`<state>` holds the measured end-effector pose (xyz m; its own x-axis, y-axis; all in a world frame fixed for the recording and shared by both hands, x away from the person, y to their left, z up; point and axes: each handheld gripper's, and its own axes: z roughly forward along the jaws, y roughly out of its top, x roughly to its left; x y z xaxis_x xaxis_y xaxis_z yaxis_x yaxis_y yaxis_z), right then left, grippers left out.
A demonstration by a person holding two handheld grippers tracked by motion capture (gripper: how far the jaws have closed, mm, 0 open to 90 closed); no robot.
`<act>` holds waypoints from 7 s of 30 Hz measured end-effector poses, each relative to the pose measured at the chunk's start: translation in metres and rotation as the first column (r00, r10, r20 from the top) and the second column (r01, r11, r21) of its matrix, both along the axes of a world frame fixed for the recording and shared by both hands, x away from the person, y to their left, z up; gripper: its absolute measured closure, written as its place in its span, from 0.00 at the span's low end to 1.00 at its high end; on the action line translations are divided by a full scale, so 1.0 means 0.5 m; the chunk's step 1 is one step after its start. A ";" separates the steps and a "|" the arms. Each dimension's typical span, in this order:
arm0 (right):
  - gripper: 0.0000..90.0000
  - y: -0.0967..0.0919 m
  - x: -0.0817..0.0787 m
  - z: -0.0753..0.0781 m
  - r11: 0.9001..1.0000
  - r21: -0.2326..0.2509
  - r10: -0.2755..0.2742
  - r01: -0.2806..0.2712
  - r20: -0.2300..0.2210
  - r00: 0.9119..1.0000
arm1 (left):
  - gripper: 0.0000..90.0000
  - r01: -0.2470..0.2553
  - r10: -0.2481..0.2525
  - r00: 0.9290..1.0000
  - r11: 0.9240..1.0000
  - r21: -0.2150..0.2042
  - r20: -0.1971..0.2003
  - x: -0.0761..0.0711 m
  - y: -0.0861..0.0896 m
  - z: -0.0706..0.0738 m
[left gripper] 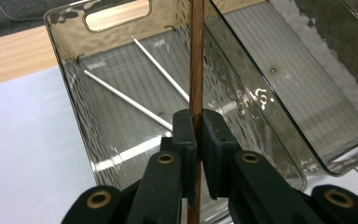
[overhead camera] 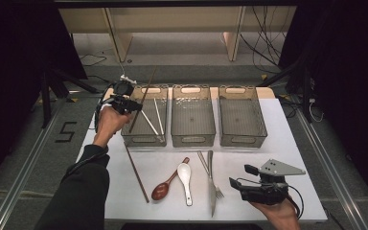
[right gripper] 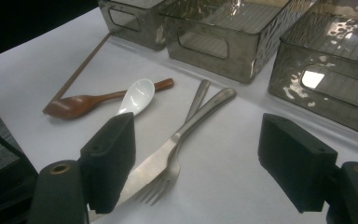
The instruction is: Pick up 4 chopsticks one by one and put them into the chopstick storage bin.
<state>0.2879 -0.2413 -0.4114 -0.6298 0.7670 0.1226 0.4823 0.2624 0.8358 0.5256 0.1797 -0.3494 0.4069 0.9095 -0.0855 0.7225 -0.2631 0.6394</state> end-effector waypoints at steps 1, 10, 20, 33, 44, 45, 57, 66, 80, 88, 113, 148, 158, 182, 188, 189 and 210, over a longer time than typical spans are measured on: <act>0.31 0.000 0.000 0.000 1.000 0.000 0.001 -0.001 0.000 1.000 | 0.94 0.003 -0.003 1.000 1.000 -0.007 -0.003 0.003 -0.001 0.000; 0.32 0.000 0.000 -0.001 1.000 -0.004 0.008 -0.008 -0.004 1.000 | 0.93 -0.014 0.014 1.000 1.000 -0.003 -0.005 0.026 -0.010 -0.020; 0.32 -0.002 0.000 -0.002 1.000 -0.004 0.010 -0.010 -0.005 1.000 | 0.93 -0.021 0.021 1.000 1.000 0.021 -0.010 0.030 -0.006 -0.052; 0.32 -0.001 0.000 -0.002 1.000 -0.007 0.013 -0.013 -0.004 1.000 | 0.90 -0.025 0.028 0.999 0.998 0.060 -0.042 0.026 -0.004 -0.083; 0.32 -0.002 -0.001 -0.001 1.000 -0.004 0.009 -0.009 -0.005 1.000 | 0.37 -0.053 0.052 0.996 0.998 -0.016 -0.078 -0.021 -0.005 -0.046; 0.32 -0.002 -0.001 -0.001 1.000 -0.004 0.009 -0.009 -0.006 1.000 | 0.34 -0.054 0.053 0.995 0.998 -0.016 -0.089 -0.030 -0.004 -0.041; 0.32 0.000 -0.002 0.000 1.000 -0.006 0.009 -0.009 -0.003 1.000 | 0.24 -0.083 0.079 0.994 0.995 -0.052 -0.073 -0.143 0.013 -0.034; 0.32 0.003 -0.002 -0.001 1.000 -0.008 0.012 -0.013 -0.005 1.000 | 0.20 -0.099 0.097 0.994 0.993 -0.070 -0.041 -0.201 0.028 -0.048; 0.32 0.006 -0.003 -0.003 1.000 -0.014 0.017 -0.017 -0.005 1.000 | 0.19 -0.140 0.139 0.981 0.990 0.008 -0.134 -0.258 0.025 -0.111; 0.32 0.003 -0.004 -0.001 1.000 -0.011 0.014 -0.014 -0.001 1.000 | 0.19 -0.141 0.150 0.967 0.988 0.059 -0.204 -0.269 0.021 -0.150; 0.32 0.006 -0.005 -0.002 1.000 -0.018 0.017 -0.017 -0.006 1.000 | 0.17 -0.125 0.166 0.929 0.982 0.143 -0.329 -0.278 0.001 -0.230; 0.33 0.003 -0.006 0.002 1.000 -0.014 0.011 -0.011 -0.001 1.000 | 0.45 -0.052 0.137 0.910 0.974 0.222 -0.390 -0.290 0.021 -0.233; 0.33 0.002 -0.006 0.002 1.000 -0.015 0.011 -0.011 0.002 1.000 | 0.68 -0.047 0.136 0.898 0.975 0.215 -0.420 -0.296 0.056 -0.227; 0.33 0.004 -0.006 0.001 1.000 -0.017 0.013 -0.013 -0.001 1.000 | 0.93 -0.134 0.209 0.872 0.972 0.194 -0.443 -0.292 0.141 -0.225; 0.33 0.004 -0.005 0.001 1.000 -0.019 0.015 -0.015 -0.001 1.000 | 0.94 -0.140 0.208 0.880 0.973 0.186 -0.426 -0.292 0.150 -0.226; 0.33 0.004 -0.005 0.001 1.000 -0.020 0.014 -0.014 -0.001 1.000 | 0.94 -0.138 0.206 0.882 0.973 0.185 -0.425 -0.291 0.150 -0.226; 0.33 0.004 -0.006 0.003 1.000 -0.015 0.011 -0.011 0.005 1.000 | 0.94 -0.206 0.216 0.941 0.976 0.066 -0.262 -0.298 0.194 -0.148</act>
<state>0.2848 -0.2395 -0.4100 -0.6386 0.7618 0.1084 0.4755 0.2799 0.8340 0.3765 0.2766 -0.4236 0.1726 0.9766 -0.1286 0.9063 -0.1063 0.4091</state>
